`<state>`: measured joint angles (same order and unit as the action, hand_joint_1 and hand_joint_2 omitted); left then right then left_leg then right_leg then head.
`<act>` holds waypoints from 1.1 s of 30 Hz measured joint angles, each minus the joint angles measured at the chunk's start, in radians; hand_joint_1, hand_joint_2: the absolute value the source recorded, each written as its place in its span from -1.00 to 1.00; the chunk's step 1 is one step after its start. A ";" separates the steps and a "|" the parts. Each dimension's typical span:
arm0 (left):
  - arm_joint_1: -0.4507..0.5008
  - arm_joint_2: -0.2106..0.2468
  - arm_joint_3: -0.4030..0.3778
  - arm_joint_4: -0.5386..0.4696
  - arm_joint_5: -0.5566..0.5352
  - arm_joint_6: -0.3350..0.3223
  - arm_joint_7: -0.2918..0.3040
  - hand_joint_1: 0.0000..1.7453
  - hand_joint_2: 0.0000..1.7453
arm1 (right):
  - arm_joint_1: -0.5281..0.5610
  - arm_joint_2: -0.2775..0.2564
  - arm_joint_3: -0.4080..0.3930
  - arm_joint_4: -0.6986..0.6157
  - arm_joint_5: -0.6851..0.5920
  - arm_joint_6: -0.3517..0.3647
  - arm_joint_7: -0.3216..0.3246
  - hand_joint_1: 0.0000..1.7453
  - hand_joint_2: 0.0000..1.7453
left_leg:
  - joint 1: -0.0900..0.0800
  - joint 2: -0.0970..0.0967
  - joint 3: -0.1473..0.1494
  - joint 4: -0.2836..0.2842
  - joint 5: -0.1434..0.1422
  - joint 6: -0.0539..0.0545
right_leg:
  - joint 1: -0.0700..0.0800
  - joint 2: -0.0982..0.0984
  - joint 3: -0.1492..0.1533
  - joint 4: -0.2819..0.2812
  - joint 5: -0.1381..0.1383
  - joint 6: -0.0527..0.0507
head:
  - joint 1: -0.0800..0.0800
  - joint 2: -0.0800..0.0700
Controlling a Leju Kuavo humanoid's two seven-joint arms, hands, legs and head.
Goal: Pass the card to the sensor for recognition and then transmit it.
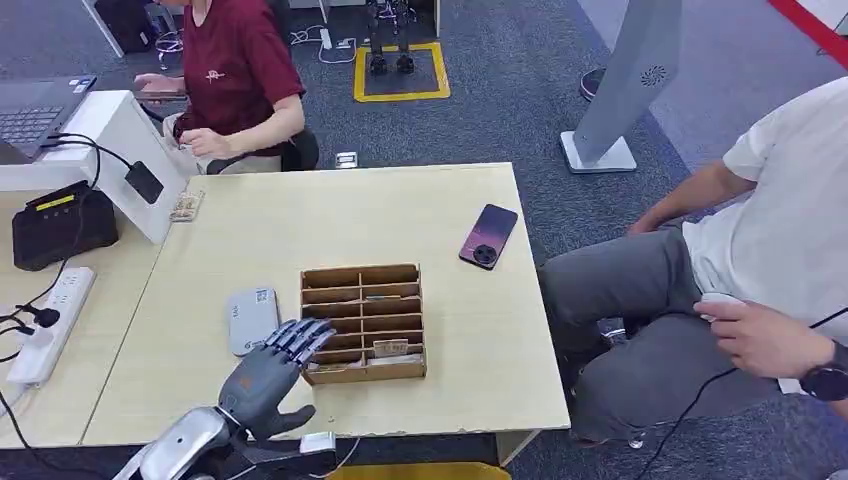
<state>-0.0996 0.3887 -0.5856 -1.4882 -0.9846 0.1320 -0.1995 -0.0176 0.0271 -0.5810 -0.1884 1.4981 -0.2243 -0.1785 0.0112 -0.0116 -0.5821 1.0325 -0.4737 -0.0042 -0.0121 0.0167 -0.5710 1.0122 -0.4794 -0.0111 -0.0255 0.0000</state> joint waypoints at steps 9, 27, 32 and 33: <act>-0.003 -0.012 0.000 0.011 0.001 0.006 0.011 -1.00 1.00 | 0.000 0.000 0.000 0.000 0.000 -0.001 -0.002 -1.00 -1.00 | 0.000 0.000 0.000 0.000 0.000 0.000 | 0.000 0.000 0.000 0.000 0.000 0.000 | 0.000 0.000; -0.003 -0.037 0.000 0.057 0.014 0.006 0.021 1.00 1.00 | 0.000 0.000 0.000 0.000 0.000 0.000 0.000 -1.00 -1.00 | 0.000 0.000 0.000 0.000 0.000 0.000 | 0.000 0.000 0.000 0.000 0.000 0.000 | 0.000 0.000; -0.004 -0.040 0.000 0.063 0.014 0.008 0.020 1.00 1.00 | 0.000 0.000 0.000 0.000 0.000 0.000 0.000 -1.00 -1.00 | 0.000 0.000 0.000 0.000 0.000 0.000 | 0.000 0.000 0.000 0.000 0.000 0.000 | 0.000 0.000; -0.004 -0.040 0.000 0.063 0.014 0.008 0.020 1.00 1.00 | 0.000 0.000 0.000 0.000 0.000 0.000 0.000 -1.00 -1.00 | 0.000 0.000 0.000 0.000 0.000 0.000 | 0.000 0.000 0.000 0.000 0.000 0.000 | 0.000 0.000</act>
<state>-0.1032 0.3487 -0.5856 -1.4256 -0.9705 0.1404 -0.1793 -0.0176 0.0271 -0.5814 -0.1884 1.4984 -0.2239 -0.1781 0.0112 -0.0117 -0.5819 1.0325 -0.4737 -0.0042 -0.0121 0.0166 -0.5706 1.0123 -0.4794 -0.0111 -0.0256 0.0000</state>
